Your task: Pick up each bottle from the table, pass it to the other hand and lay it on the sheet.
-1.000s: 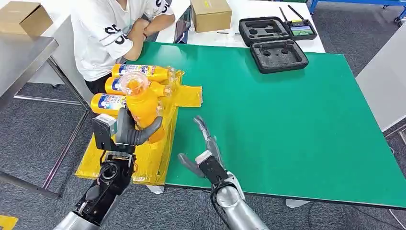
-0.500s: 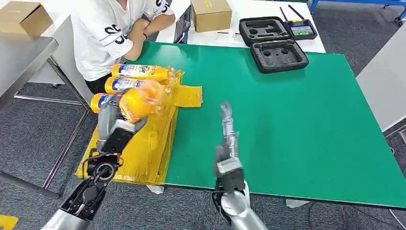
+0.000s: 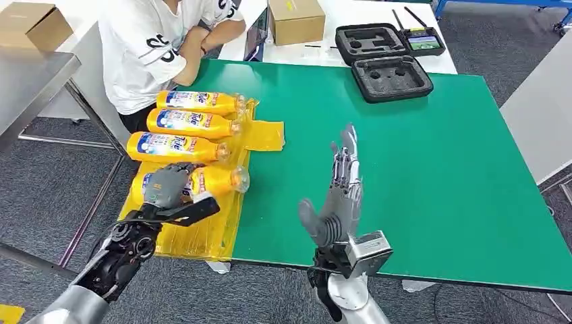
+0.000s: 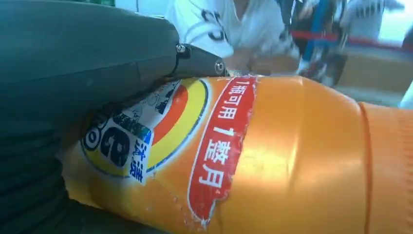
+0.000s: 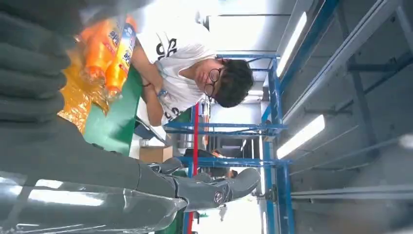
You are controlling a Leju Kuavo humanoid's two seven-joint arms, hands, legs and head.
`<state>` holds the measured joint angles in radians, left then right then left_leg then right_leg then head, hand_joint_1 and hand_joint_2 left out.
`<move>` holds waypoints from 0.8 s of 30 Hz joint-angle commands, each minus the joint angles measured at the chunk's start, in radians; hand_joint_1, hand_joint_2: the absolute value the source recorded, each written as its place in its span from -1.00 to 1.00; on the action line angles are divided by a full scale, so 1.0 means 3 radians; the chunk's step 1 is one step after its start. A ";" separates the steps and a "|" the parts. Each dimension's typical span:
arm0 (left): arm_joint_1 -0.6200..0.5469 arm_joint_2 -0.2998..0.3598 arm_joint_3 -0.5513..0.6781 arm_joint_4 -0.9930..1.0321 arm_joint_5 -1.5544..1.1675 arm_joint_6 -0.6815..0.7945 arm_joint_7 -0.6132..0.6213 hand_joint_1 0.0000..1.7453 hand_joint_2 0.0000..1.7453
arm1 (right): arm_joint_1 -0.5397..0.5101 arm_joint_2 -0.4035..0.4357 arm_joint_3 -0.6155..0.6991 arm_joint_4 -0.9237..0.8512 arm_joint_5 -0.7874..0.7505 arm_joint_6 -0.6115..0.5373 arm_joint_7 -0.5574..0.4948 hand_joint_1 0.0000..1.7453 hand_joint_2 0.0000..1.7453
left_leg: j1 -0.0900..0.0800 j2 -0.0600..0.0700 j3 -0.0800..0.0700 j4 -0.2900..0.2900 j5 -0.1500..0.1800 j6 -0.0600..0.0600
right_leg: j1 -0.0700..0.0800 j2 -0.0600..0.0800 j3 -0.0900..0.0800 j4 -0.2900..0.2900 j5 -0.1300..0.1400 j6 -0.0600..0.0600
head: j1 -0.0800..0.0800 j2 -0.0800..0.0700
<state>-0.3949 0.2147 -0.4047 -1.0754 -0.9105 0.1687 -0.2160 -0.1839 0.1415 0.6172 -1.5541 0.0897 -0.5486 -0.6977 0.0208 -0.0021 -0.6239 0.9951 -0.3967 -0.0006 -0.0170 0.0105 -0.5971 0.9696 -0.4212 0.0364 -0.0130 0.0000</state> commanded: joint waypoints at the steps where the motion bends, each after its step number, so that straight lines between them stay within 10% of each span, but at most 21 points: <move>1: -0.0149 0.0082 -0.0208 0.0215 -0.0113 -0.0262 -0.0043 1.00 1.00 | -0.0155 -0.0073 -0.0071 0.0243 0.0017 0.0069 -0.0001 -1.00 1.00 | 0.0001 -0.0002 0.0014 -0.0001 -0.0006 0.0003 | 0.0003 -0.0005 0.0016 -0.0002 -0.0006 -0.0005 | 0.0000 0.0000; 24: -0.0752 -0.0077 -0.0639 0.1283 -0.0085 -0.1225 -0.0389 1.00 1.00 | -0.0374 0.0092 -0.0088 0.0863 -0.0170 0.0504 -0.0001 -1.00 1.00 | 0.0000 -0.0002 0.0014 -0.0003 -0.0001 0.0002 | 0.0001 -0.0003 0.0017 -0.0003 -0.0001 -0.0003 | 0.0000 0.0000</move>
<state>-0.5546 0.2018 -0.5223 -0.8827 -0.9277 -0.1793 -0.3372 -0.2413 0.1705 0.5962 -1.4149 0.0500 -0.4112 -0.6977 0.0208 -0.0034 -0.6228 0.9950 -0.3965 -0.0006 -0.0169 0.0095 -0.5952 0.9698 -0.4210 0.0365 -0.0130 0.0000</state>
